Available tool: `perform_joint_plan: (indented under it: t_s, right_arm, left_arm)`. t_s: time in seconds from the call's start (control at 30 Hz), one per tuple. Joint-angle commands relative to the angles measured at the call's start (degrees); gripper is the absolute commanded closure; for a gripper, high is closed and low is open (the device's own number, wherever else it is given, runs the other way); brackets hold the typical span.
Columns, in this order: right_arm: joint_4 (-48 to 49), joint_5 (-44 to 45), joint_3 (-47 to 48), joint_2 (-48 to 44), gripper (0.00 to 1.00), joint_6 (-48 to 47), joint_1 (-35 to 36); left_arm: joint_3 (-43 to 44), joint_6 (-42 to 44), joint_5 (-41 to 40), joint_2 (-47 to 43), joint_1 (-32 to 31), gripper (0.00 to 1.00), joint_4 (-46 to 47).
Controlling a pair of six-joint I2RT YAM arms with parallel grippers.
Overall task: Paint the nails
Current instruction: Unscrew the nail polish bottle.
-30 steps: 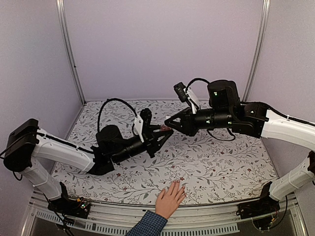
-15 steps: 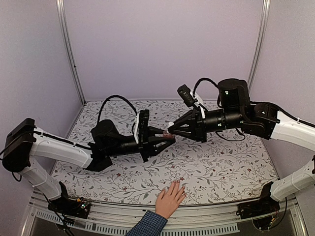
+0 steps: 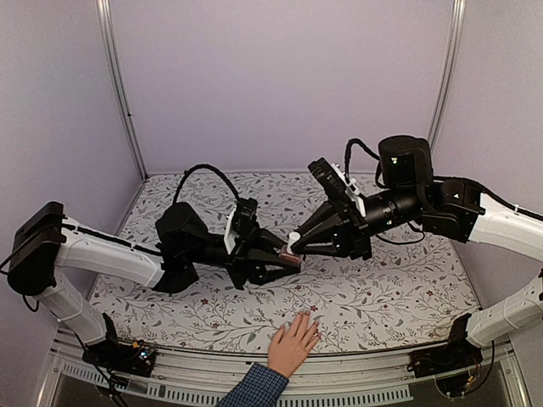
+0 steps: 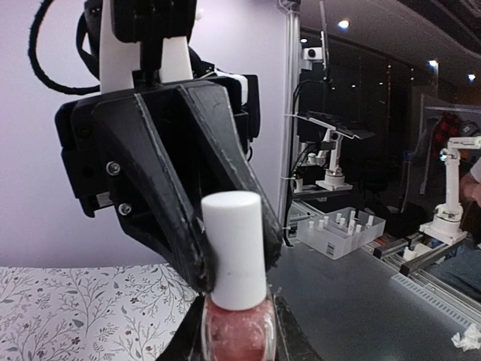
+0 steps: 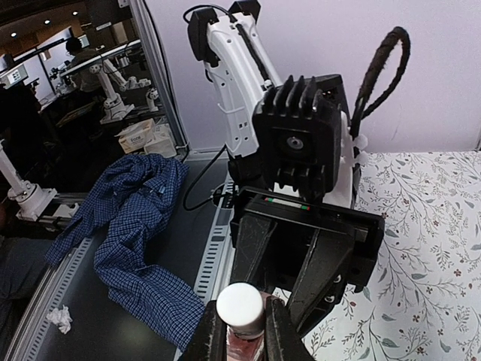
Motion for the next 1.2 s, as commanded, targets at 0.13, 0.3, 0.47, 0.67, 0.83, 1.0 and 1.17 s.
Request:
perform_joint_plan:
  t_s: [0.13, 0.3, 0.47, 0.67, 0.83, 1.0, 1.17]
  right_arm:
    - [2.35, -4.86, 0.38, 0.03, 1.00, -2.59, -0.19]
    - [0.67, -4.33, 0.96, -0.23, 0.93, -4.10, -0.20]
    - [-0.31, -0.40, 1.53, -0.57, 0.67, -3.67, -0.19]
    - [0.60, 4.90, 0.68, -2.24, 0.42, -1.42, -0.19]
    - [1.94, 12.55, 0.36, -2.55, 0.34, 2.28, -0.19]
    - [3.78, 21.55, 0.56, -2.94, 0.36, 8.67, -0.19]
    - [2.99, 29.08, 1.62, -2.06, 0.44, 13.29, -0.19]
  left_arm:
    - [3.51, 1.28, 14.48, 2.89, -2.97, 1.00, 1.76]
    - [3.40, 1.68, 12.88, 2.67, -2.78, 1.00, 1.51]
    - [0.86, 2.19, 6.39, 1.76, -1.39, 1.00, 3.08]
    - [-3.69, 3.02, -4.57, -0.78, 0.12, 1.00, 4.95]
    - [-5.35, 5.13, -15.67, -2.74, 0.08, 1.00, 3.07]
    - [-5.52, 6.65, -27.55, -3.73, -0.17, 1.00, -0.18]
    - [-3.16, 7.52, -37.41, -2.24, -1.02, 1.00, -5.03]
